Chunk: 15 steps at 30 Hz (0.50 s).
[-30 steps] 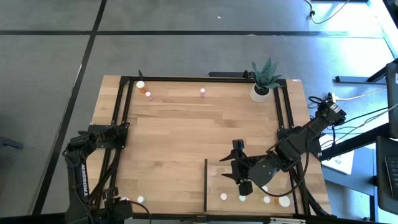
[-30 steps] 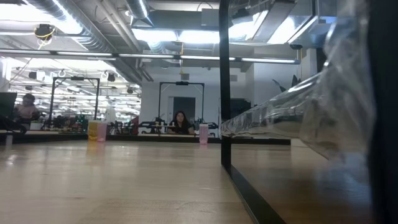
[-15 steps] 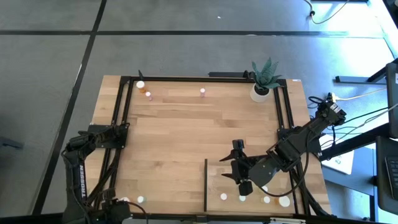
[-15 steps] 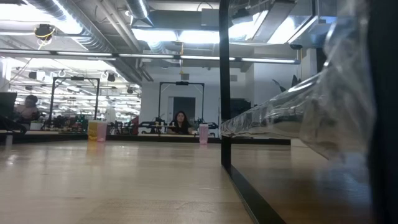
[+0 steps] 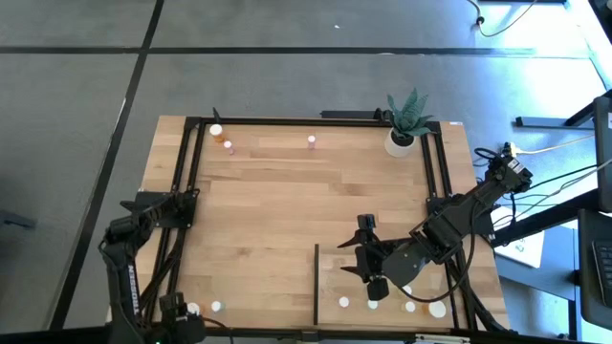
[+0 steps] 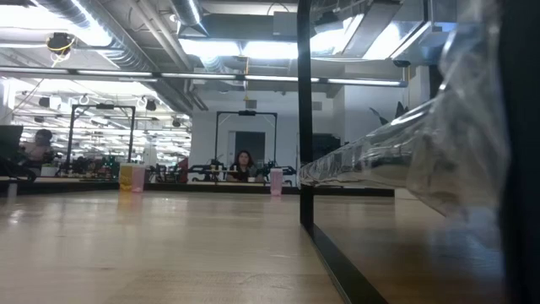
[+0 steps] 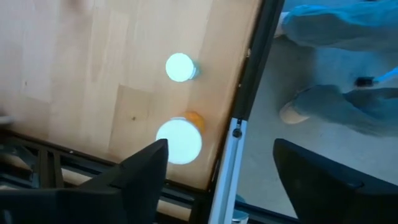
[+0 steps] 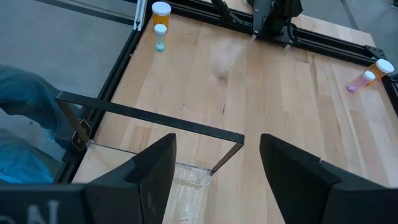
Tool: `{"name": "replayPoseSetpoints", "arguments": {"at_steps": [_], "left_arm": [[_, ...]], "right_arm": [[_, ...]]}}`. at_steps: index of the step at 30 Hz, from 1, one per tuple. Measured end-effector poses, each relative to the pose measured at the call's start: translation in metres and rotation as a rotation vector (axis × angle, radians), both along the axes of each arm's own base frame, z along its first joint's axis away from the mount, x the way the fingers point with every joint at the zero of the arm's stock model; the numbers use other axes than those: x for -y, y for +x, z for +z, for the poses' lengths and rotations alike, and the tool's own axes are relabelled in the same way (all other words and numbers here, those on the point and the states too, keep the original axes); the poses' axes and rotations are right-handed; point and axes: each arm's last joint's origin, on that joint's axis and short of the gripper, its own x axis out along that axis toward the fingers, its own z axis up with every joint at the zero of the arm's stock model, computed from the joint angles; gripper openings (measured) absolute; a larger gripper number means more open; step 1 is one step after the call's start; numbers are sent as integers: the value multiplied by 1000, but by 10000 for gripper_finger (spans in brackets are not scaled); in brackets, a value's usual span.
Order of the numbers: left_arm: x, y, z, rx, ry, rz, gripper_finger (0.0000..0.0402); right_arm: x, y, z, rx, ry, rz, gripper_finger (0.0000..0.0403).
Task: Pick and place medicine bottles onto shelf by color
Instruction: Put the orange pill bottle on the shelf aligned with the other orange pill bottle
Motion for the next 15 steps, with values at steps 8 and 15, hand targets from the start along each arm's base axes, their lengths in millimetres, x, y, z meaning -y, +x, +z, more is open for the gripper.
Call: {"name": "replayPoseSetpoints", "arguments": {"at_steps": [8, 15], "left_arm": [[4, 1, -9, -20, 28, 0, 319], [0, 0, -24, -44, 85, 3, 320]], "right_arm": [[0, 0, 0, 0, 1, 0, 234], [0, 0, 0, 0, 0, 0, 234]]}}
